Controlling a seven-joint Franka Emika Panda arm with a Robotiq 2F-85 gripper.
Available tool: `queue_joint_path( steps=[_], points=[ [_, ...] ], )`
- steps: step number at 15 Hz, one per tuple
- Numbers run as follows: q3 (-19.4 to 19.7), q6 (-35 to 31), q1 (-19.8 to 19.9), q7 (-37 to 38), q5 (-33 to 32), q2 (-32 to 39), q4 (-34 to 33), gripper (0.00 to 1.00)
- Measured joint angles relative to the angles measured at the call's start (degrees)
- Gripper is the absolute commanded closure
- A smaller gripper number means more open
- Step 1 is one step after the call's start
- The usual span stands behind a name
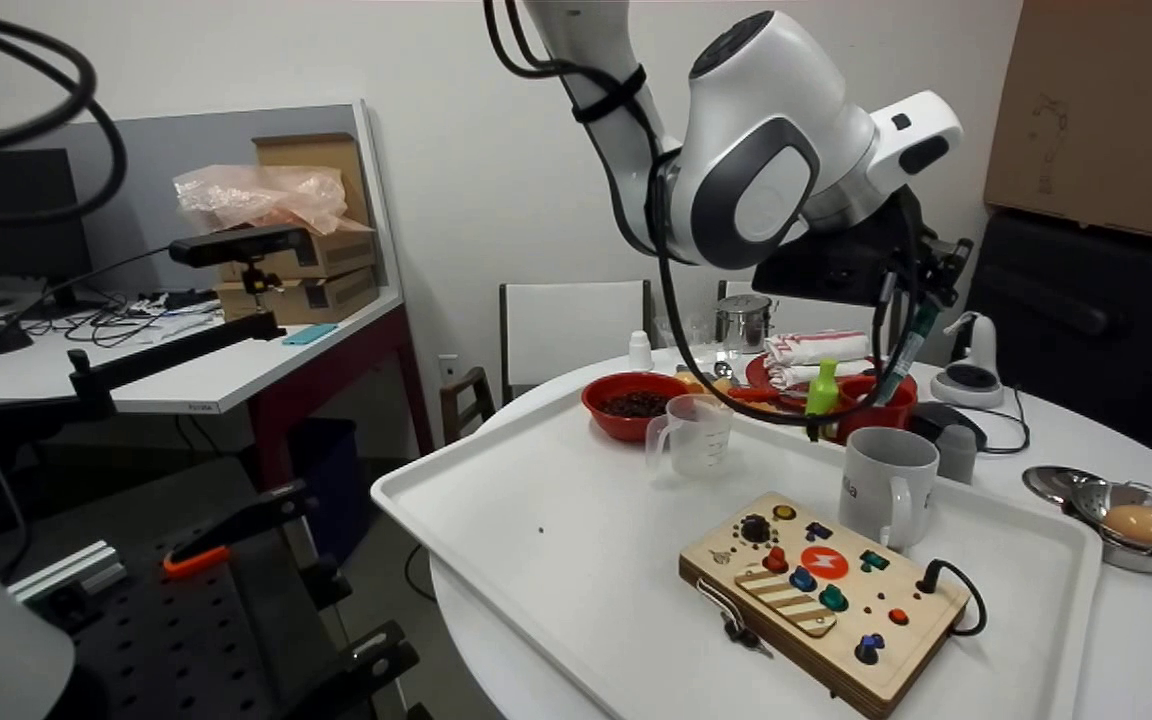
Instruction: Pick the marker on the tray and put it in the white mug
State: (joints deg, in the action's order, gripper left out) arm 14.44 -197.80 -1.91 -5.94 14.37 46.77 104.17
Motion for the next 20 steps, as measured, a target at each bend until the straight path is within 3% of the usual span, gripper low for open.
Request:
queue_joint_path(
  steps=[7,15,16,17,20],
  points=[
    [9.81,0.00,-9.64,3.65,8.44,4.54,-1.49,0.95],
    [16.19,0.00,-15.64,7.67,14.52,10.13,-1.35,0.95],
    [16.75,0.00,-16.15,8.25,14.95,10.79,-1.32,0.56],
    [17.08,0.00,-16.45,8.86,15.18,11.33,-1.29,0.55],
    [17.14,0.00,-16.61,10.42,15.36,12.35,-0.72,0.34]
  ],
)
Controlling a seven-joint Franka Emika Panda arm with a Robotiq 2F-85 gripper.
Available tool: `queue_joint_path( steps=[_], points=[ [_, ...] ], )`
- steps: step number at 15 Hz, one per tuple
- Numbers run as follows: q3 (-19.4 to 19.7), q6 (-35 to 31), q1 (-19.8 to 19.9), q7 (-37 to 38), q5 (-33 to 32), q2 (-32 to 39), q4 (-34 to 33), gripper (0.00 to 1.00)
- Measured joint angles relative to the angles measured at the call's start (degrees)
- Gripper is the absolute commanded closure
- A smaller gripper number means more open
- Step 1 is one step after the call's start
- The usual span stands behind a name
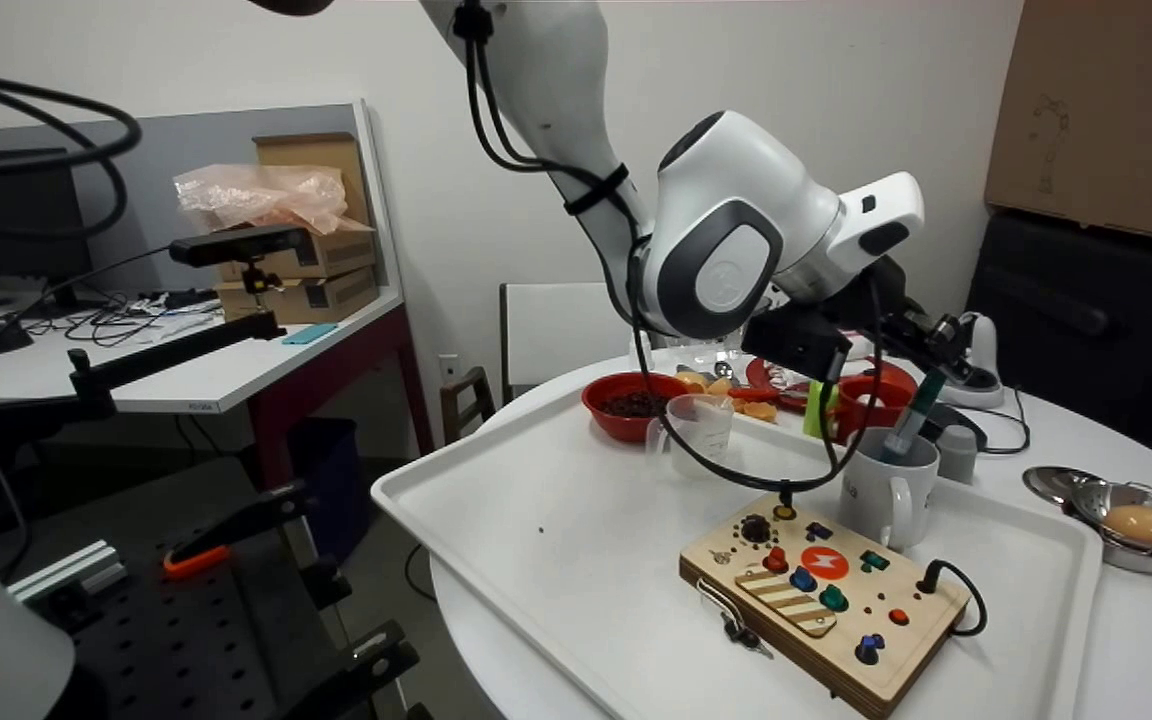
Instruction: Pick the marker on the tray and put it in the white mug
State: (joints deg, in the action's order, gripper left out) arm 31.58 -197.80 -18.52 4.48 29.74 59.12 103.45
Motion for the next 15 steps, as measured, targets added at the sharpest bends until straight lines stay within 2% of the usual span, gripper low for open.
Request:
queue_joint_path(
  steps=[4,5,10,13,15],
  points=[
    [0.18,0.00,-0.19,1.34,0.65,0.55,0.39,0.04],
    [0.34,0.00,-0.35,1.50,0.89,0.57,0.51,0.01],
    [0.40,-0.28,-0.91,1.66,-0.57,-0.79,0.33,0.00],
    [-1.43,-0.34,-0.23,-0.73,-7.42,-6.43,0.35,0.00],
    [-4.45,-0.27,1.49,-3.57,-13.59,-11.90,1.45,0.00]
  ],
)
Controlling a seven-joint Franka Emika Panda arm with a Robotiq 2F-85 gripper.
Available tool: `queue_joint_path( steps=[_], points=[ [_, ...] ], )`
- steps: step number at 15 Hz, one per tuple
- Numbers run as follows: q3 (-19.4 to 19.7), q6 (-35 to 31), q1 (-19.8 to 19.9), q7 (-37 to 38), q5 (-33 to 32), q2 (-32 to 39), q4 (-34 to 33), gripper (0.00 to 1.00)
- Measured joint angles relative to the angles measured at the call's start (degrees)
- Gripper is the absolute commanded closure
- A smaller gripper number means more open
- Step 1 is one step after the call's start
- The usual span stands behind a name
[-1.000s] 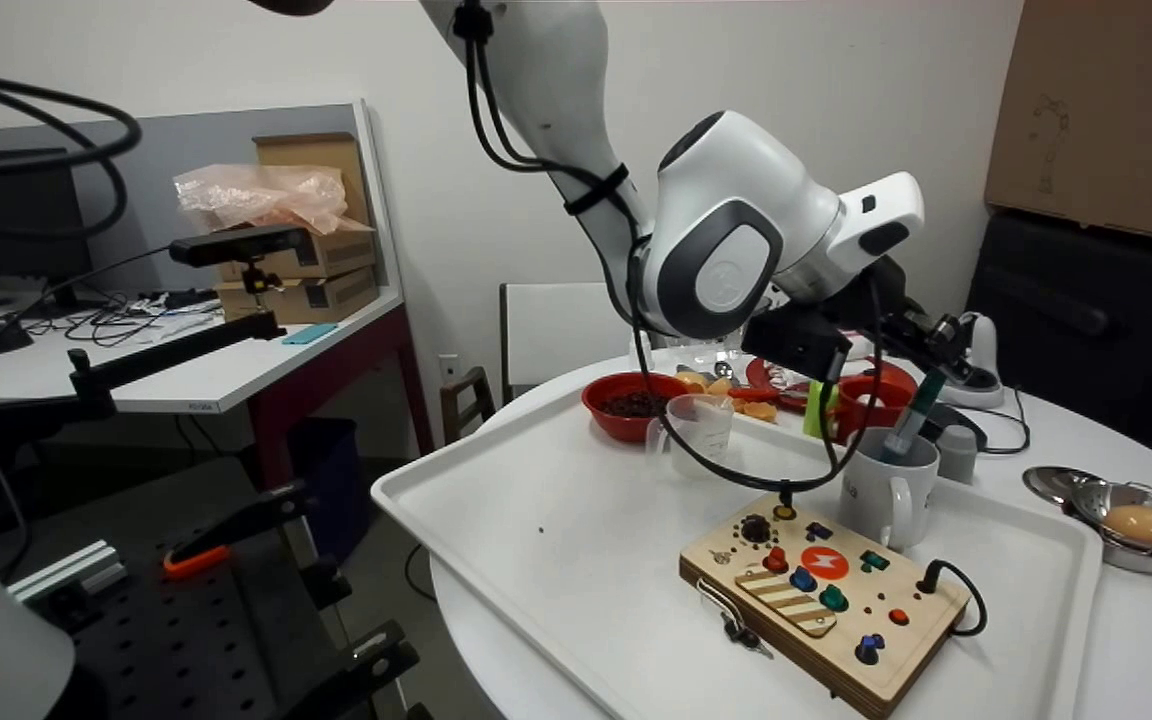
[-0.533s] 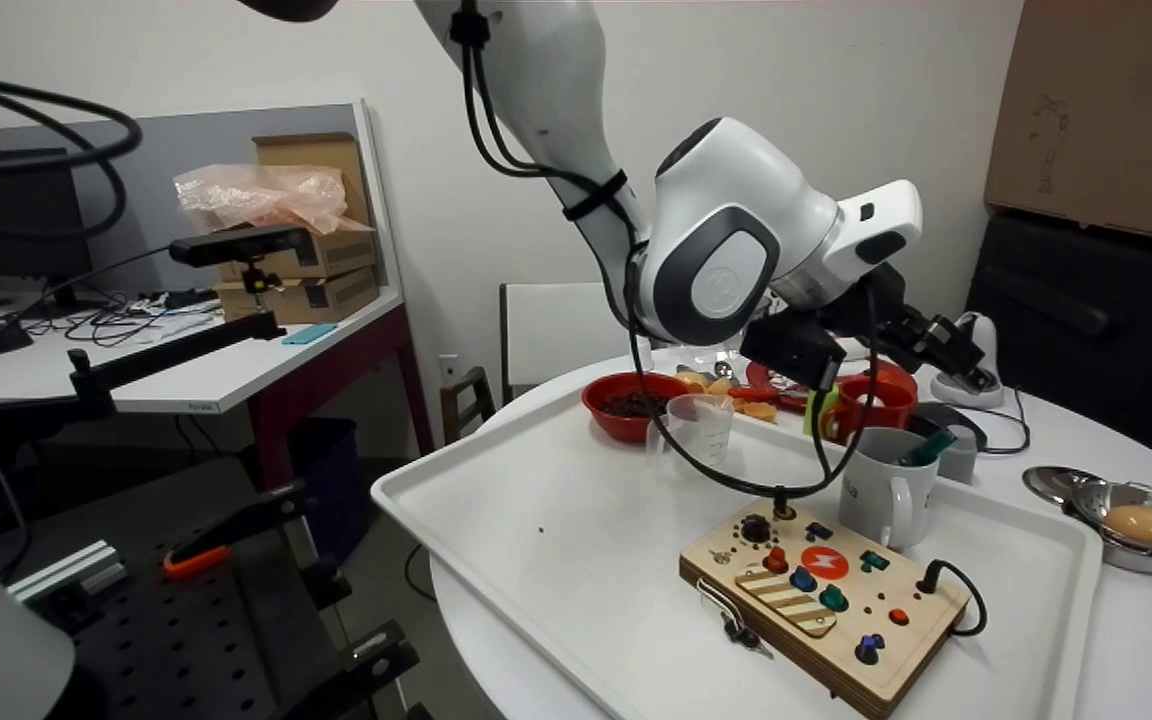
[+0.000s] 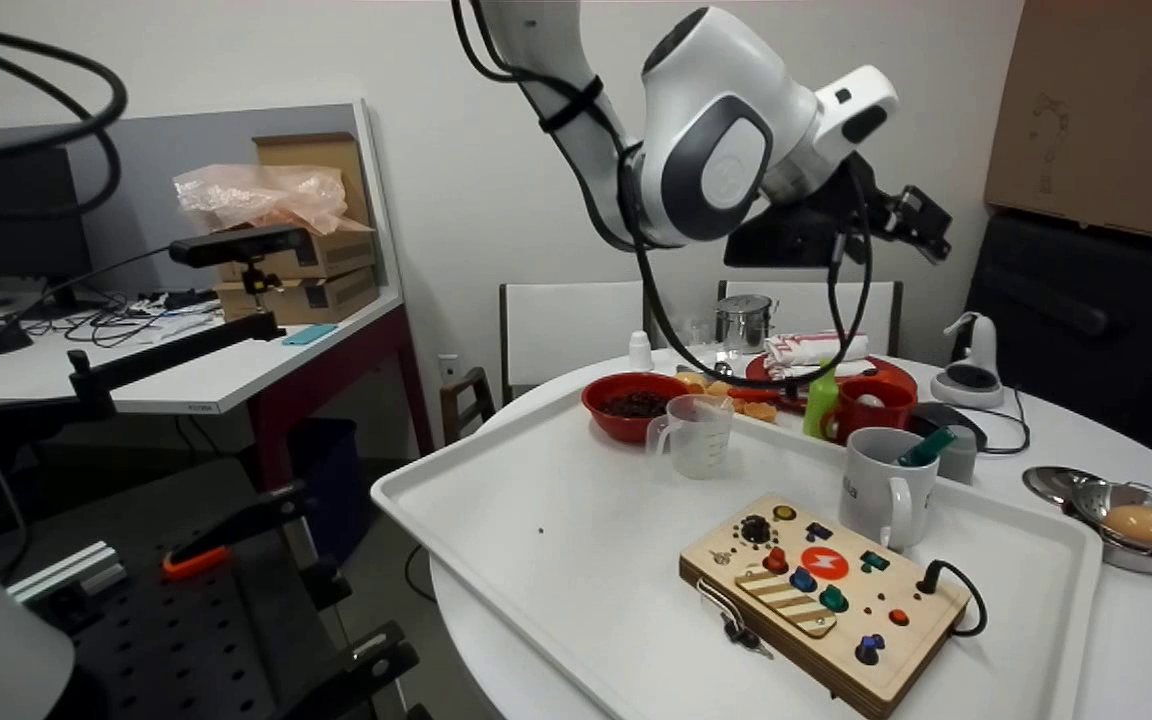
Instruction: Pick the marker on the tray and put it in the white mug
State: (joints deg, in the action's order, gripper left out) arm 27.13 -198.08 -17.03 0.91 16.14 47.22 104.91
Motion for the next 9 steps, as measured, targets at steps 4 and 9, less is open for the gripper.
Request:
queue_joint_path(
  steps=[4,9],
  points=[
    [-10.66,0.13,7.21,-4.93,-13.44,-11.26,6.07,0.00],
    [-22.42,0.14,17.59,-6.10,-26.15,-18.89,13.87,0.00]
  ],
)
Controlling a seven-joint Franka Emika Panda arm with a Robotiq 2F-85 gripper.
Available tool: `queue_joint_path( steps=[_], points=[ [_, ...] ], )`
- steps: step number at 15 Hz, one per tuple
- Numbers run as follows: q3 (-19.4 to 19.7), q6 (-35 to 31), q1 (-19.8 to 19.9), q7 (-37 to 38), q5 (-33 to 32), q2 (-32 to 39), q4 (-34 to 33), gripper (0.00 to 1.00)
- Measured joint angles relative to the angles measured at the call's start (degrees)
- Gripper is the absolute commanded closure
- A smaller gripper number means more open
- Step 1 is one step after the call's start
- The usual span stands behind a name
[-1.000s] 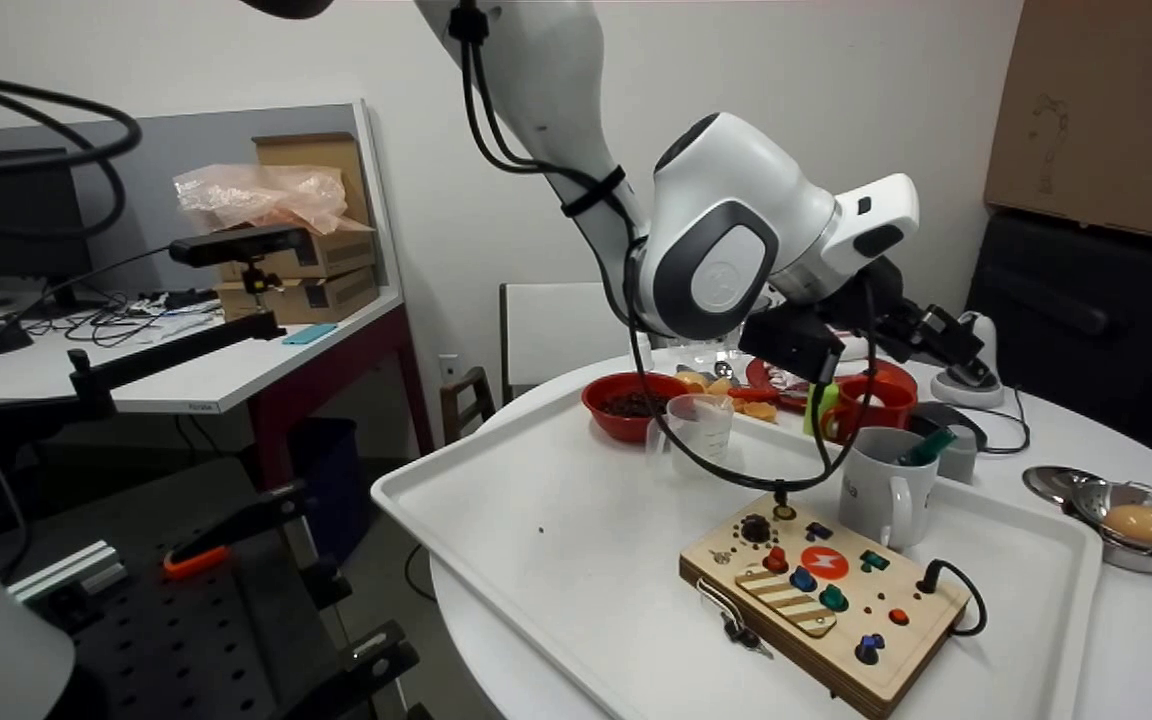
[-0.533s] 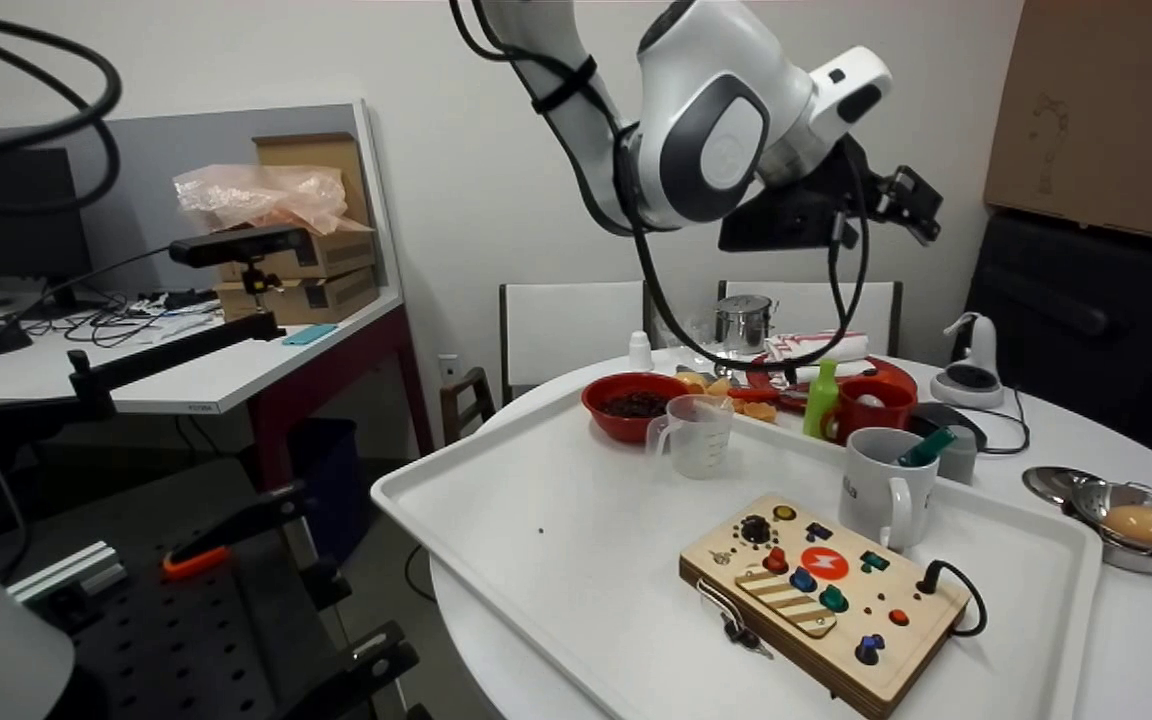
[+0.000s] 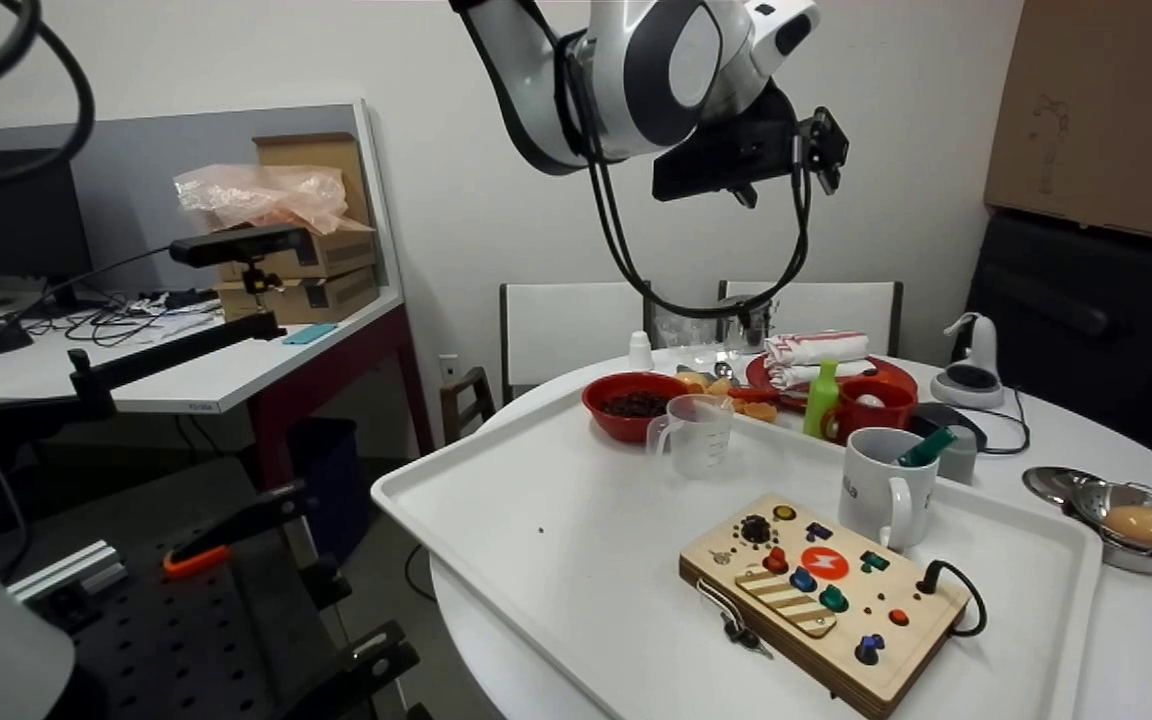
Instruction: Pick the marker on the tray and put it in the white mug
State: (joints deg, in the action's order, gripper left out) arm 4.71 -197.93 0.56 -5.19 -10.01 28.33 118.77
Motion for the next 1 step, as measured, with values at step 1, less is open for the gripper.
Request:
queue_joint_path(
  steps=[1],
  points=[
    [-0.22,0.00,0.24,-0.35,-0.15,-0.26,0.35,0.00]
  ],
)
